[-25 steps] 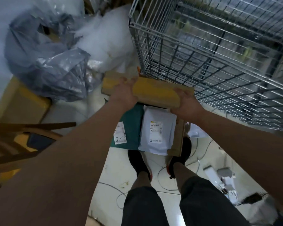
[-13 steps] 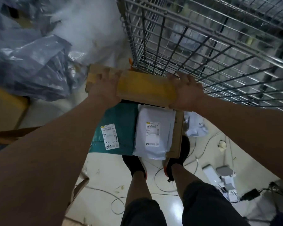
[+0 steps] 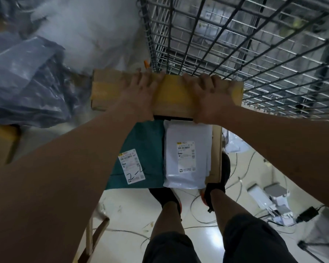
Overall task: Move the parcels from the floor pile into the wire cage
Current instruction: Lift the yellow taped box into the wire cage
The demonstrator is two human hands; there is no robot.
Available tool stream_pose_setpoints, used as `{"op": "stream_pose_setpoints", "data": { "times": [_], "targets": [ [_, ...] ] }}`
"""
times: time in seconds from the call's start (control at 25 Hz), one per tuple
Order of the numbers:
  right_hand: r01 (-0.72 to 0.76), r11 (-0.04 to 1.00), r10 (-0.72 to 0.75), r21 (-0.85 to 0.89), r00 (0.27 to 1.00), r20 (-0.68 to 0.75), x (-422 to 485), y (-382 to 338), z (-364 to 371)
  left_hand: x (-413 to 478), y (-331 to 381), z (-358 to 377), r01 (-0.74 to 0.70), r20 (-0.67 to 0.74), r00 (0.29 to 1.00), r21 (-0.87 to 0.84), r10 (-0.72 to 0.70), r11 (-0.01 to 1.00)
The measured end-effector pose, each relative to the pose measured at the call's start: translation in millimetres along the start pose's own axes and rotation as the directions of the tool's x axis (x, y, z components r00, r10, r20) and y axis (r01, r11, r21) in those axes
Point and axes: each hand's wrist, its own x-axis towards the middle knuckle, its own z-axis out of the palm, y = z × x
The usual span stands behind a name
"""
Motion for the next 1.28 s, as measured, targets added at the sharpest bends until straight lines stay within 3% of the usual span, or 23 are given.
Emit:
{"op": "stream_pose_setpoints", "data": {
  "times": [0.28, 0.52, 0.64, 0.92, 1.08, 1.28],
  "targets": [
    [0.003, 0.999, 0.0, 0.054, 0.998, -0.063, -20.6, -2.6, -11.3, -21.5, -7.9, -19.0, -0.044, -0.074, 0.996, 0.034, 0.047, 0.998],
    [0.048, 0.966, -0.036, 0.252, 0.998, -0.052, -60.4, 3.5, -36.9, -85.3, -8.0, -26.6, 0.061, -0.169, 0.985, 0.084, -0.046, 0.995],
    [-0.024, 0.926, 0.025, 0.376, 1.0, 0.002, -77.0, 4.3, -51.7, -130.1, -8.4, -25.9, 0.107, -0.216, 0.973, 0.089, -0.086, 0.99],
    [-0.141, 0.897, 0.104, 0.42, 0.988, 0.11, -102.6, 0.7, -59.5, -191.8, 12.4, -28.7, 0.187, -0.212, 0.962, 0.048, -0.173, 0.981],
    [-0.21, 0.779, 0.186, 0.591, 0.977, 0.102, -111.6, 2.2, -55.6, -205.4, 10.6, -25.5, 0.176, -0.249, 0.955, 0.044, -0.16, 0.983],
    [-0.259, 0.798, 0.211, 0.544, 0.966, 0.149, -117.6, 2.7, -59.8, -217.7, 3.2, -21.3, 0.144, -0.304, 0.944, 0.026, -0.129, 0.989]
  ]
}}
